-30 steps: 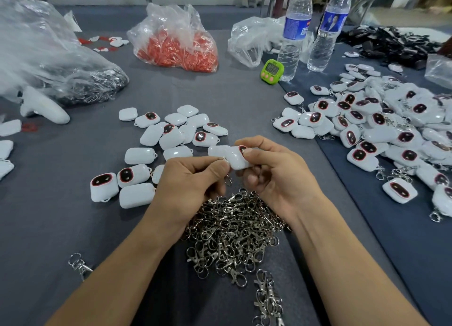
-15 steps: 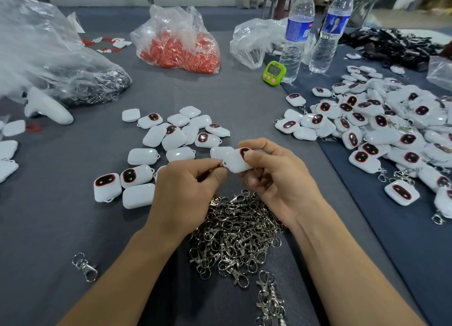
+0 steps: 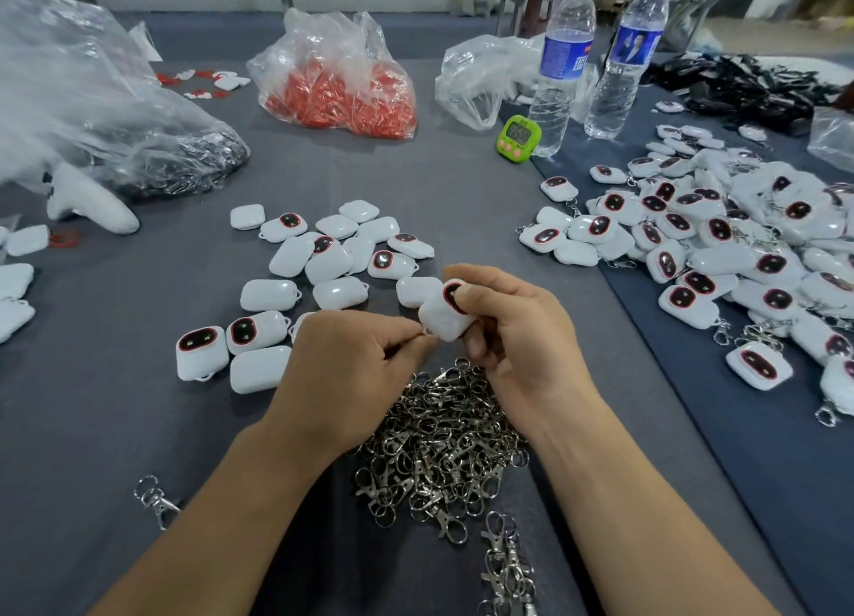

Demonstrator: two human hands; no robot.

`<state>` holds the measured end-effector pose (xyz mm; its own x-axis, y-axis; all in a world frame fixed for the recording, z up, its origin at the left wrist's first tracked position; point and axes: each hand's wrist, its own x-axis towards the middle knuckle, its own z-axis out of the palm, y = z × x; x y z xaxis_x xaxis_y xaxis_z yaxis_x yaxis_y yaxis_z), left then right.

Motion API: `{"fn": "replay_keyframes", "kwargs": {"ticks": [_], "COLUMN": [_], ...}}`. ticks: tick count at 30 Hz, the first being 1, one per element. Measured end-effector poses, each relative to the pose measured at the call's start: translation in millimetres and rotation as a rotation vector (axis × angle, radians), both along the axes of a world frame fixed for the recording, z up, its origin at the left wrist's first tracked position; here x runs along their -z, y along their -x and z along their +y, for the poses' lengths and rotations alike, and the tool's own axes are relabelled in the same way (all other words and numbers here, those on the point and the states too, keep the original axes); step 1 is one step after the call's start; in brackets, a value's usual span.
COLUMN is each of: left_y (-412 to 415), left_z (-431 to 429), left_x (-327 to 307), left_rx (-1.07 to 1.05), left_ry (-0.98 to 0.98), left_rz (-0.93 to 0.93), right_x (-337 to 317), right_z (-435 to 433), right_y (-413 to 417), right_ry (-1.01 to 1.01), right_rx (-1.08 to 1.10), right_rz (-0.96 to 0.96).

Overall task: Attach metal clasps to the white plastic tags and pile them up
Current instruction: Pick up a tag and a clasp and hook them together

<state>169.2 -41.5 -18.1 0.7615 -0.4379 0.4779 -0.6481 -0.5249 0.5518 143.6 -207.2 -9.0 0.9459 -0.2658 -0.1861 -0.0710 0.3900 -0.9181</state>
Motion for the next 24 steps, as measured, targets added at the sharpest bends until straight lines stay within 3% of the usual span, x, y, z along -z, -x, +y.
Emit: {"fn": "replay_keyframes", "kwargs": {"ticks": [3,6,8,11,13,18,24], "left_y": [1.0,4.2,3.7,1.4,0.9,1.8,9.3], "left_z": [-0.2,-1.6,-2.8,-5.5,-6.9,-7.4,-10.2], "left_x": [2.8,5.1,4.1,0.5,-2.1,-0.9,3.1], "left_rx": [-0.085,-0.196,-0.206,-0.079,-0.02,-0.037,-0.152], "left_ry": [-0.209,-0.274,-0.129,0.326,0.435,0.423,0.091], "left_rz": [-0.21,-0.243,-0.09,0.246,0.346,0.338,0.101], "right_x": [2.3,3.1,1.8,-1.3,-1.6,-0.6,2.5], "right_z": [4.6,9.8,9.0,4.5,2.2,3.0,3.6], "right_y": [-0.3,0.4,-0.5,-1.8,-2.3,-1.9,0.2], "right_ry": [0.113,0.271,0.242,0.069,-0.019,-0.053,0.222], "right_rx": [0.043,0.031,0.033,0.003,-0.028,-0.031,0.079], "right_rz": [-0.038,-0.095,-0.086,-0.007,0.033,0.036,-0.093]}}
